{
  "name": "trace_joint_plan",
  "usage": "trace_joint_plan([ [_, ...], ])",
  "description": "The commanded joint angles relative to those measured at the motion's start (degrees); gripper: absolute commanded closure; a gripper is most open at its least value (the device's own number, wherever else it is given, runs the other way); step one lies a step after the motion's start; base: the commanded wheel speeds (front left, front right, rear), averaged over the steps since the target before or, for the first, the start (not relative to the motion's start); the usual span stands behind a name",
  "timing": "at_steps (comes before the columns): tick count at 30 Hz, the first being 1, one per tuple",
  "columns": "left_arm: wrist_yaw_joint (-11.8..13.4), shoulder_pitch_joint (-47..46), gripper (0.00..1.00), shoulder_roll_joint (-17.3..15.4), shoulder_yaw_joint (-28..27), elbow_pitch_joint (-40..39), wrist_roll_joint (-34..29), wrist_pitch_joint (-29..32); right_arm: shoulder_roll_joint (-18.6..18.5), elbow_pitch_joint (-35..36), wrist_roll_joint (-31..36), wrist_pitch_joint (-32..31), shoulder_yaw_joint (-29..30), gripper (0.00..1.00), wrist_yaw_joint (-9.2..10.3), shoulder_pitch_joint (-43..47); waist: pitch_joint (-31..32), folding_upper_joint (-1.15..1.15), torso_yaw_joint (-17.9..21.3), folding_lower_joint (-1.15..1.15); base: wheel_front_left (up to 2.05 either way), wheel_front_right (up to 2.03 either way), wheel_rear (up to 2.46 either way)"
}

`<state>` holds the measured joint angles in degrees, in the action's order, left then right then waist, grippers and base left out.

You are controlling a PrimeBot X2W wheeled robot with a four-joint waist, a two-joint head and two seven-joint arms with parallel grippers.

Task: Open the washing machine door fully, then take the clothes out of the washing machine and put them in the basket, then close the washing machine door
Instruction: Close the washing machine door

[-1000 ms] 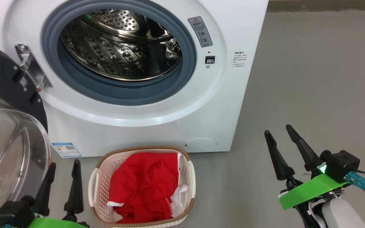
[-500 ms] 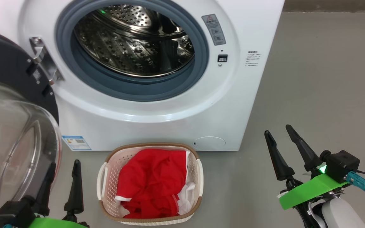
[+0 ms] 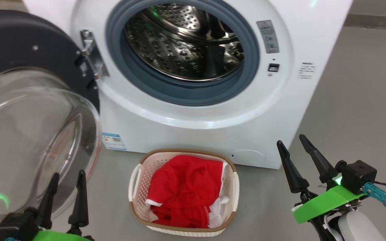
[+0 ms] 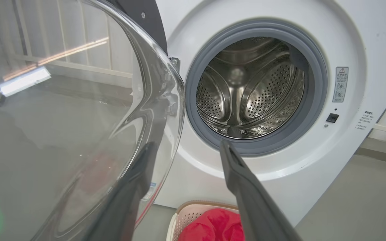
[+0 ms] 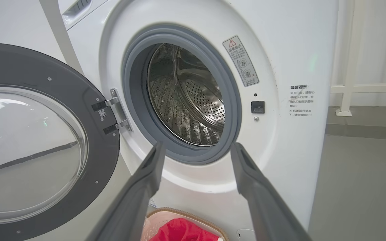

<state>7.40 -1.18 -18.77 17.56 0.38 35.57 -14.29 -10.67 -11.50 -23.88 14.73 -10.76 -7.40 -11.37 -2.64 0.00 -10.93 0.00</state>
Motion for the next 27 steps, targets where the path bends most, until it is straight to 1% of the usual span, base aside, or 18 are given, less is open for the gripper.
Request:
trace_joint_plan([
  [1,0.6,-0.9,0.00,-1.6,-2.0,-1.0,-0.5,-0.5,-0.2,1.2,-0.3,0.3,-1.5,0.00,-0.09,0.3,0.7,0.00,-3.5,0.00,0.00,0.00,0.00],
  [12,1.4,-0.4,0.00,-2.2,-1.9,-1.1,-0.6,-0.1,0.2,0.9,-0.7,0.3,-2.3,0.00,-0.09,0.7,1.9,0.00,-10.1,0.00,0.00,0.00,0.00],
  [27,3.1,0.2,0.00,-2.0,-2.2,-1.3,-0.6,0.0,0.2,0.7,-0.8,0.3,-2.6,0.00,-0.09,1.0,2.1,0.00,-15.9,0.00,0.00,0.00,0.00],
])
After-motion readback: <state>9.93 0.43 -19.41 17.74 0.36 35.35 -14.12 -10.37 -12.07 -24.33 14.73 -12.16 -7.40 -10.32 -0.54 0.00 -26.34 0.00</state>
